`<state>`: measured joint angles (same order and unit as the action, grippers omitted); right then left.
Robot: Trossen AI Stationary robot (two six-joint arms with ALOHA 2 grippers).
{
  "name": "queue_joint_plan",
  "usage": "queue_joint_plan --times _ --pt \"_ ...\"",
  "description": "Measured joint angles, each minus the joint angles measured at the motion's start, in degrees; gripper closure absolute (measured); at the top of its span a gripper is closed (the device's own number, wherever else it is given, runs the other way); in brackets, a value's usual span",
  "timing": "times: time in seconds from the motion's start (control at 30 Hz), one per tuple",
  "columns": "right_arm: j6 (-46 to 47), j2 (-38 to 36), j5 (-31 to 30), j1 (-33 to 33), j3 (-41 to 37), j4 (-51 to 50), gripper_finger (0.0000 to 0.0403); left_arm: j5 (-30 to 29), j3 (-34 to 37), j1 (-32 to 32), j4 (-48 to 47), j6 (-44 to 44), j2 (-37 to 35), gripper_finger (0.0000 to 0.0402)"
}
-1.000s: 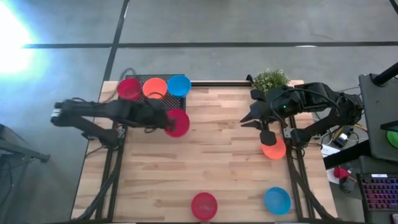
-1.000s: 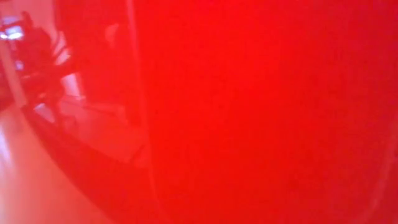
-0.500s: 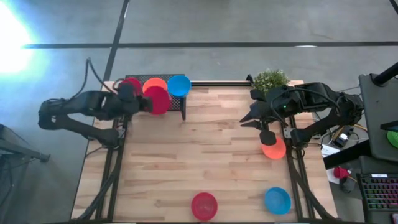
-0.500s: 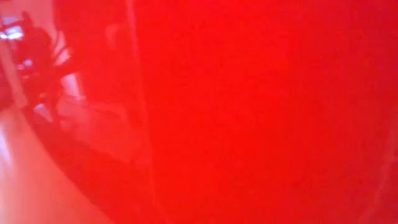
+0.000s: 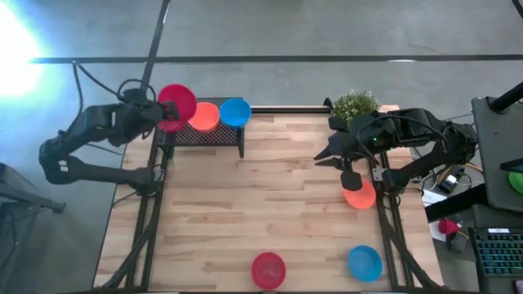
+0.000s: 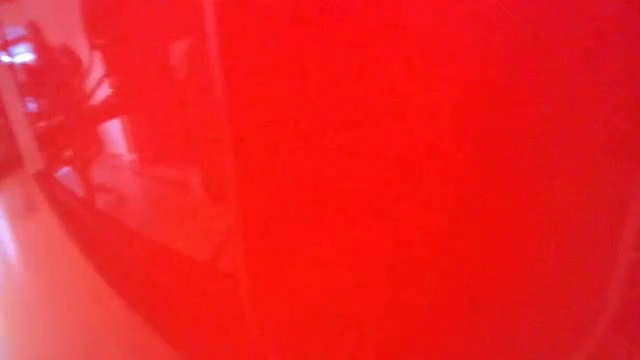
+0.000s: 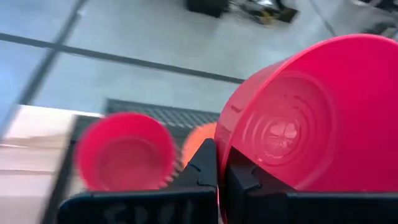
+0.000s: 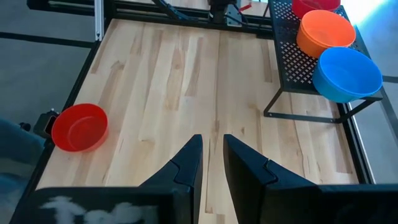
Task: Pick & Place Mini bowls
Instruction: Stack the top red bowl on top of the red bowl on the shelf
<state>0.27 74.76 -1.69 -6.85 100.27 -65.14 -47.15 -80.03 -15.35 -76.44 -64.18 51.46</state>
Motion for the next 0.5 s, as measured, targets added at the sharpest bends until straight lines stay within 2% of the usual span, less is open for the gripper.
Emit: queue_joint_plan --times 0.3,0.5 --pt "0.2 0.0 0.0 0.0 0.0 0.7 0.0346 2.6 -1.4 -13.3 -8.6 5.7 0.4 0.0401" --pt "0.2 0.0 0.0 0.0 0.0 0.9 0.0346 3.3 -0.1 -18.4 -12.6 6.6 1.2 0.0401"
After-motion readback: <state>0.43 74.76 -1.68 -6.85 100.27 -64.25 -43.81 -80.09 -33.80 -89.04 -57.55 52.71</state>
